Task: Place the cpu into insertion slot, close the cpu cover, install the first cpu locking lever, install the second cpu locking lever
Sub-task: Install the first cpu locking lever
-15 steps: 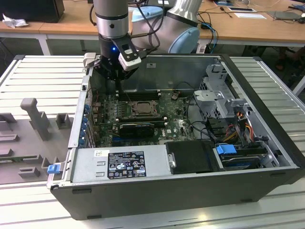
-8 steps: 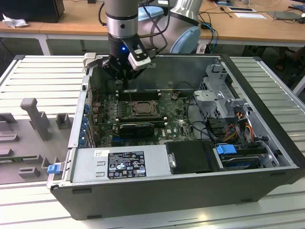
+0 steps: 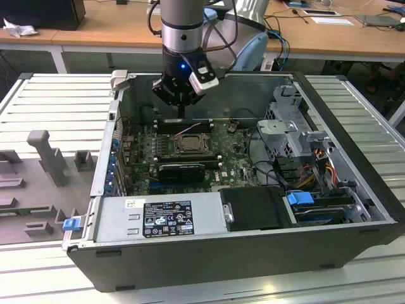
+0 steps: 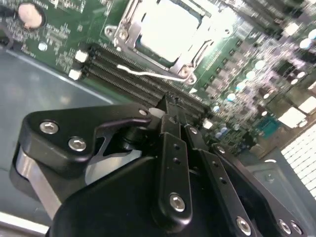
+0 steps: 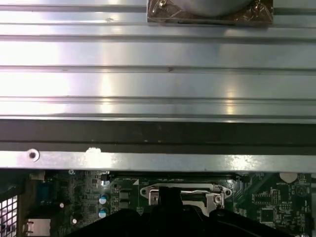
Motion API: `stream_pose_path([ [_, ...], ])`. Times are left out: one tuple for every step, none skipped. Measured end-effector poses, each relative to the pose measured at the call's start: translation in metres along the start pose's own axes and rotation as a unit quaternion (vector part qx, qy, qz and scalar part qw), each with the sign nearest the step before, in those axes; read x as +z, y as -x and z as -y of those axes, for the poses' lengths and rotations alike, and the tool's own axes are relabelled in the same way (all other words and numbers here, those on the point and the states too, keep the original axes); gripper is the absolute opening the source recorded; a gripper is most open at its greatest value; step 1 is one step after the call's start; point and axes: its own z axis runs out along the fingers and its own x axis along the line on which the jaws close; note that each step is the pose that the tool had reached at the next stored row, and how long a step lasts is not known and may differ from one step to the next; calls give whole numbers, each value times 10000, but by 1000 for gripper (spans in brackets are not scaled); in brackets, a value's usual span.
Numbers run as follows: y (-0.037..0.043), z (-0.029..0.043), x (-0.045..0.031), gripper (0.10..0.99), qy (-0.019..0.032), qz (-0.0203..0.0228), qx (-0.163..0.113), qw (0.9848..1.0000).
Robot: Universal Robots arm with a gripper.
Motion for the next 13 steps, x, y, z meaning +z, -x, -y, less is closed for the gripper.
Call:
stream_pose_path([
  [2,3,10,106,55,1,0,10000],
  [12,7,47,106,61,1,0,10000],
  [23,10,70,106,61,1,0,10000],
  [37,13,92,106,61,1,0,10000],
  [72,18,129,106,61,1,0,10000],
  [142,23,195,106,61,1,0,10000],
  [159,25,220,106,60,1,-1,10000],
  [164,27,243,106,60,10,-23,10000],
  [169,27,251,106,61,11,-37,10000],
  [178,28,256,106,60,11,-39,10000],
  [197,28,264,106,58,11,-39,10000],
  [224,29,277,106,58,11,-39,10000],
  [240,29,286,106,58,11,-39,10000],
])
